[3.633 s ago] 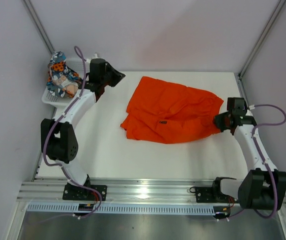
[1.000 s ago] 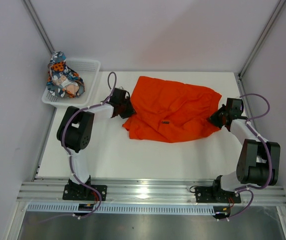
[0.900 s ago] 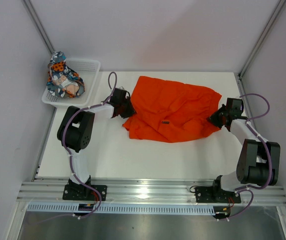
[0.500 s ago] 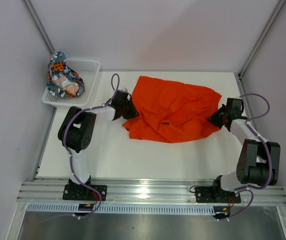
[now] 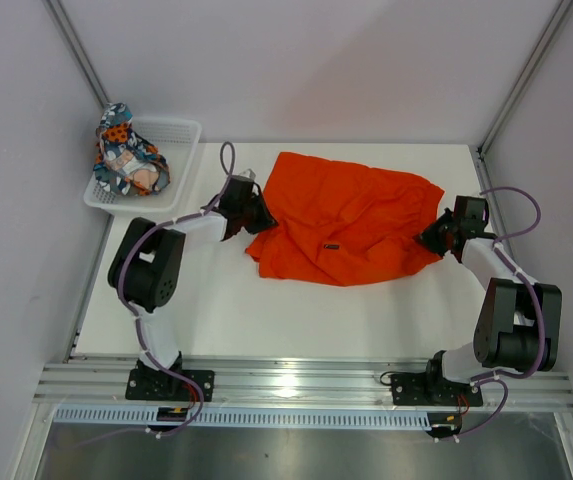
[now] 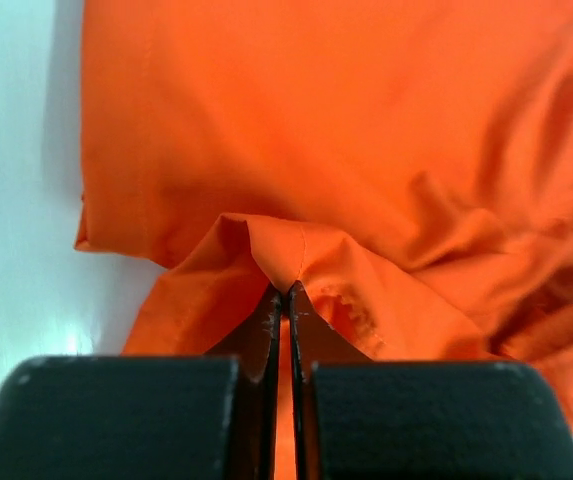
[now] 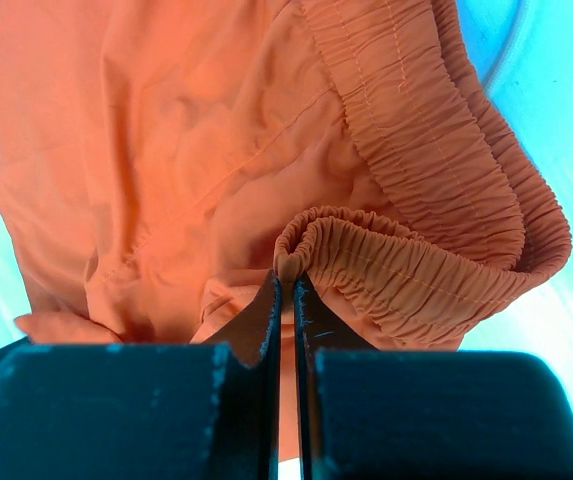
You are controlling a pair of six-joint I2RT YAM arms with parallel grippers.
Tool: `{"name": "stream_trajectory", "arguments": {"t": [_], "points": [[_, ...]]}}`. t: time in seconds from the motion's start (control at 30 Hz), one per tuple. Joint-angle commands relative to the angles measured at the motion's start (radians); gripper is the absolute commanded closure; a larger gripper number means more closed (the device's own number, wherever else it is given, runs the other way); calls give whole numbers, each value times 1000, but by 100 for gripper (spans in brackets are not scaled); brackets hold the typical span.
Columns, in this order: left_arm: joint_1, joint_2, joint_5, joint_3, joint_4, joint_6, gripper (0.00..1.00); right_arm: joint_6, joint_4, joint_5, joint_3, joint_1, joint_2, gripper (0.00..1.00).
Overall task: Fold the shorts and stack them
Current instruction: Fold the shorts
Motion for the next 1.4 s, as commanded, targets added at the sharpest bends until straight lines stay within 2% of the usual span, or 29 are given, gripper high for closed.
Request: {"name": "stream_trajectory", "arguments": {"t": [0.0,0.3,0.67,0.8,1.03,1.37], "points": [[5,-121,22,60,-34,25,100,-17,12,-6,-1,-8,-17,100],[39,-194,86,114,-171,-33,100,22,-63,34,67,-14,-33,100],[88,-540,92,20,-241,-47,100,-6,-134,34,58,-25,-264,100],[108,-603,132,25,-273,-45,100,-9,-143,37,48,-36,-344,100],[113,-770,106,22,-326,-53,100,26,-198,23,68,-39,-512,100],[105,-935,92,-9,-375,-78,100,59,-289,1,47,-40,-563,100]]}}
